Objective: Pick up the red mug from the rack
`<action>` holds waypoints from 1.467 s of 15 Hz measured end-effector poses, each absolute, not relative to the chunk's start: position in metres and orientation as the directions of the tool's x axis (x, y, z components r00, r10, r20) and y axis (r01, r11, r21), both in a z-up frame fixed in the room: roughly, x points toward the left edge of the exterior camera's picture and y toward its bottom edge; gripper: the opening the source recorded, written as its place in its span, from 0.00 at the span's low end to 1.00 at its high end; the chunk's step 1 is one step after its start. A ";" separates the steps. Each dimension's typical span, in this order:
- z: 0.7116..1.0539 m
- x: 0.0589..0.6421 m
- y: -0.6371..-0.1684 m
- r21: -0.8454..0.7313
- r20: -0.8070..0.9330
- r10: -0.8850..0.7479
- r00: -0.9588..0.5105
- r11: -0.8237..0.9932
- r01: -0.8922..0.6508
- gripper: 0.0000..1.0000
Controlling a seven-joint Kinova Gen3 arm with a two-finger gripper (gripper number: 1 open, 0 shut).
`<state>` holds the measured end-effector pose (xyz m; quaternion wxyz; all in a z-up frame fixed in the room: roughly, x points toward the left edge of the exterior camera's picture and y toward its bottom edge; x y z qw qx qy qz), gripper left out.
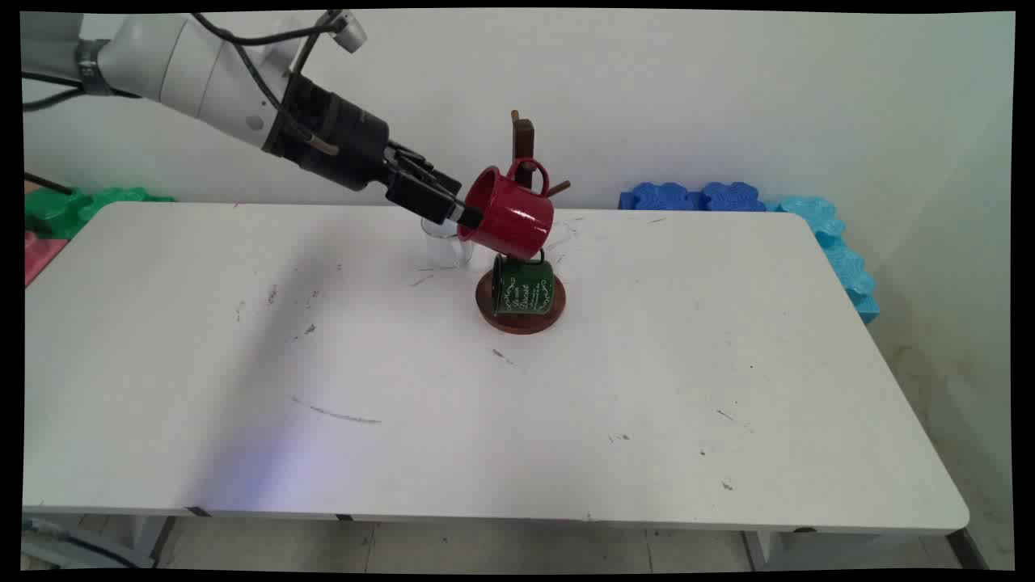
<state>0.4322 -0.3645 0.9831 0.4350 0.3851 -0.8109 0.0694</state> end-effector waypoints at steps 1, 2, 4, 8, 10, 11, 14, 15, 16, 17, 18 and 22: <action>0.983 0.431 -0.363 0.235 0.754 -0.575 -0.317 0.687 -0.687 1.00; 0.982 0.430 -0.363 0.243 0.751 -0.582 -0.312 0.683 -0.689 1.00; 0.981 0.426 -0.362 0.263 0.743 -0.599 -0.299 0.672 -0.692 1.00; 0.979 0.417 -0.361 0.308 0.727 -0.632 -0.269 0.650 -0.695 1.00; 0.979 0.414 -0.362 0.319 0.722 -0.641 -0.260 0.643 -0.696 1.00; 0.978 0.413 -0.363 0.324 0.721 -0.644 -0.257 0.640 -0.696 1.00; 0.977 0.408 -0.366 0.340 0.715 -0.655 -0.244 0.630 -0.699 1.00; 0.977 0.407 -0.367 0.343 0.713 -0.659 -0.240 0.627 -0.699 1.00; 0.976 0.406 -0.369 0.348 0.711 -0.662 -0.236 0.624 -0.700 1.00; 0.976 0.404 -0.371 0.353 0.710 -0.665 -0.232 0.621 -0.700 1.00; 0.975 0.403 -0.373 0.356 0.708 -0.668 -0.230 0.619 -0.700 1.00; 0.974 0.400 -0.378 0.363 0.704 -0.674 -0.224 0.613 -0.702 1.00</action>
